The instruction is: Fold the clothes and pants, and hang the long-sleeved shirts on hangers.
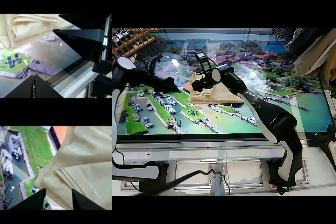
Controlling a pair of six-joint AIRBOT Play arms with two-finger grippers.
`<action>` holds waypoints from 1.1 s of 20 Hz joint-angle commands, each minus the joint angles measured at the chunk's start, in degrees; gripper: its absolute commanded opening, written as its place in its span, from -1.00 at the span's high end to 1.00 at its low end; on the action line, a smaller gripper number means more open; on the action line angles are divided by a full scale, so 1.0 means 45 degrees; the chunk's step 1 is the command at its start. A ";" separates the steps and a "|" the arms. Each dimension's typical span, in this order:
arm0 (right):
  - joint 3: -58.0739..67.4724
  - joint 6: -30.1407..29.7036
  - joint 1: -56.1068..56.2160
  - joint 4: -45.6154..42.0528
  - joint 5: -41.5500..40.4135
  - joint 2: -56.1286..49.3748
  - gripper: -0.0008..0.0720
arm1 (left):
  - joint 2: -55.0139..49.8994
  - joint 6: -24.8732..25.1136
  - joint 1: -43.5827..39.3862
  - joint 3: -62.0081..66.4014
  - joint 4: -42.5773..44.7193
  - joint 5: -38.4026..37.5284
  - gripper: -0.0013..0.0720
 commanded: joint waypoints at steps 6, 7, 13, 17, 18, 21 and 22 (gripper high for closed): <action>-0.1841 0.0146 -0.4852 -0.1443 0.4770 0.3492 -0.17 | 0.0219 -0.0010 0.0204 -0.0005 0.0165 -0.0121 0.94; -0.3152 -0.0078 -0.5795 -0.0704 0.4566 0.4036 -0.19 | 0.0214 -0.0010 0.0194 -0.0005 0.0155 -0.0121 0.94; -0.7189 -0.4357 -0.9432 0.7057 0.2880 0.2880 -0.81 | 0.0214 -0.0015 0.0180 -0.0005 -0.0039 -0.0126 0.94; -0.5542 -0.5892 -0.9777 0.8854 0.3939 0.0146 -0.83 | 0.0214 -0.0015 0.0180 -0.0005 -0.0039 -0.0126 0.94; -0.4799 -0.6042 -0.9661 0.8942 0.4303 -0.0491 -0.84 | 0.0214 -0.0010 0.0180 -0.0005 -0.0034 -0.0131 0.94; -0.2560 -0.5911 -0.9136 0.8927 0.5435 -0.2064 -0.83 | 0.0214 -0.0015 0.0180 -0.0005 -0.0034 -0.0228 0.94; -0.2030 -0.5542 -0.8942 0.8723 0.5722 -0.2448 -0.83 | 0.0214 -0.0015 0.0180 -0.0005 -0.0034 -0.0306 0.94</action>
